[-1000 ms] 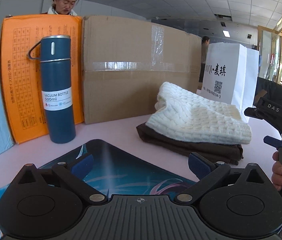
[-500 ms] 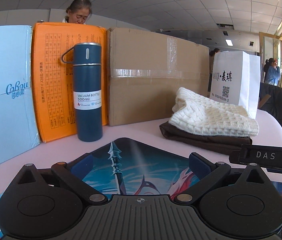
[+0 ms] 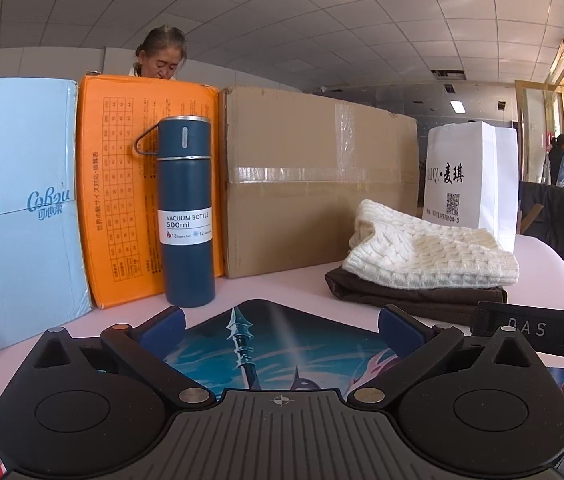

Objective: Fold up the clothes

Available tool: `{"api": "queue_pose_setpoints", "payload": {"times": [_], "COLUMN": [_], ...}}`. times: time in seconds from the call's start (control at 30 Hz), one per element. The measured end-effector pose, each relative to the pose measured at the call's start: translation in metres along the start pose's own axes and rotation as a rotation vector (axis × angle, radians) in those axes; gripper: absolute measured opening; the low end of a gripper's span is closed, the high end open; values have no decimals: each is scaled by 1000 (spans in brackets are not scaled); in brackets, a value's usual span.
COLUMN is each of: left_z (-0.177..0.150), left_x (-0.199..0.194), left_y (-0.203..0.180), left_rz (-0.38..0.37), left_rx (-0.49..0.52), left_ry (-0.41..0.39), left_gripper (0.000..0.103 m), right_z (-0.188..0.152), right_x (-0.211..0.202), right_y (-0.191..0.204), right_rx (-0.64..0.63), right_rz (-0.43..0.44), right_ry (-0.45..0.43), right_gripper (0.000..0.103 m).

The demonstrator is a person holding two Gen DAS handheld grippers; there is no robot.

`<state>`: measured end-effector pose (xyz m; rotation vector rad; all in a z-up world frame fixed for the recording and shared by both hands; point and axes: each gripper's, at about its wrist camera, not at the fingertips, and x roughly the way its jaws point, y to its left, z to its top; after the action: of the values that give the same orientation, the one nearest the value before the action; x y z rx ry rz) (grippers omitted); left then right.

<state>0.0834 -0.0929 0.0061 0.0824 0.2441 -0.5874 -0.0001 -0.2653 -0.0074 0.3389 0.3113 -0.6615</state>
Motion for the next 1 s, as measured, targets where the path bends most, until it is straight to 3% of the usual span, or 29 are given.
{"api": "queue_pose_setpoints", "payload": {"times": [1.0], "left_z": [-3], "left_x": [10], "left_y": [-11], "left_rz": [-11], "left_rx": [72], "left_ry": [63], "left_gripper": [103], "right_z": [-1], "right_x": [20], "right_y": [-5], "right_rx": [34], "right_rz": [-63], "right_ry": [110], "right_gripper": [103]}}
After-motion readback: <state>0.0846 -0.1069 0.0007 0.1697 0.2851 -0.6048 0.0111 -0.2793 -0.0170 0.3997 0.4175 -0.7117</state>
